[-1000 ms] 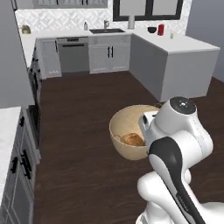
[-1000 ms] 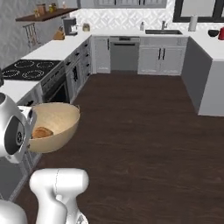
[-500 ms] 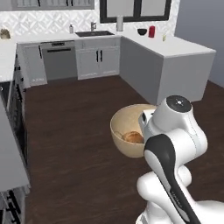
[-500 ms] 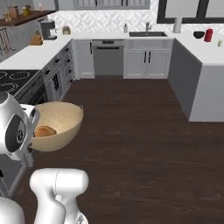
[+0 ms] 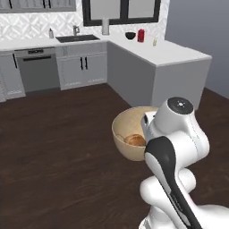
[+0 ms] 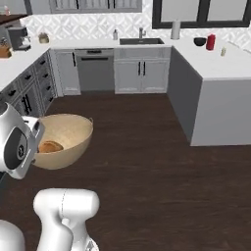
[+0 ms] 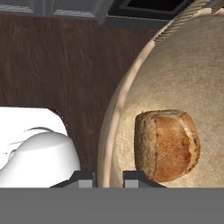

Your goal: Open the cabinet, pick up the bread from the cabinet and place it in the basket. Then move the basket to the dining counter.

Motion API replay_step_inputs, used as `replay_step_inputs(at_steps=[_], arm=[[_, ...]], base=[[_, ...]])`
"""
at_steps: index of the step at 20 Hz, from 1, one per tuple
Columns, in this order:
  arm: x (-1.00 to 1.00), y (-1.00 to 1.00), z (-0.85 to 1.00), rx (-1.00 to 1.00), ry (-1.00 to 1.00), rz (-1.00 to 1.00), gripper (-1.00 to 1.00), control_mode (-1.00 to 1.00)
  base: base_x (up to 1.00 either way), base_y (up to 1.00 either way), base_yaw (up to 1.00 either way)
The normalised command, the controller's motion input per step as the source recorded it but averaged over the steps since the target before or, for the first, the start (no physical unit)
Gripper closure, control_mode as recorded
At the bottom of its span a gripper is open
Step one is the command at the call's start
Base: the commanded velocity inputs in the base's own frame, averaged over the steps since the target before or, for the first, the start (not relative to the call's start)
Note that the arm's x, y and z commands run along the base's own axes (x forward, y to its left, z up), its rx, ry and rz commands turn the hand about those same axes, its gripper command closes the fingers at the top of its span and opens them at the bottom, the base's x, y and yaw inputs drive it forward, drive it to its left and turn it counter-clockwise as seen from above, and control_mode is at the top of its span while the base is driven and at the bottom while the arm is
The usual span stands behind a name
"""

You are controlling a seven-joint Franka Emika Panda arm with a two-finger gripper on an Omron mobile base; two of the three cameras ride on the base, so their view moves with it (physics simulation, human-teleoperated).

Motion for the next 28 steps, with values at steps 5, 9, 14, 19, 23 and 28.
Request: replay_step_inputs(at_steps=[5,9,14,19,23,28], arm=[[0.0,0.0,0.0,0.0,0.0,0.0,1.0,1.0],[0.0,0.0,0.0,0.0,0.0,0.0,1.0,1.0],[0.0,0.0,0.0,0.0,0.0,0.0,1.0,1.0],[0.0,0.0,0.0,0.0,0.0,0.0,1.0,1.0],[0.0,0.0,0.0,0.0,0.0,0.0,1.0,1.0],[0.0,0.0,0.0,0.0,0.0,0.0,1.0,1.0]], base=[[1.0,-1.0,0.0],[1.0,-0.99,0.0],[1.0,-0.77,0.0],[1.0,-0.93,0.0],[1.0,-0.96,0.0],[1.0,-0.76,0.0]])
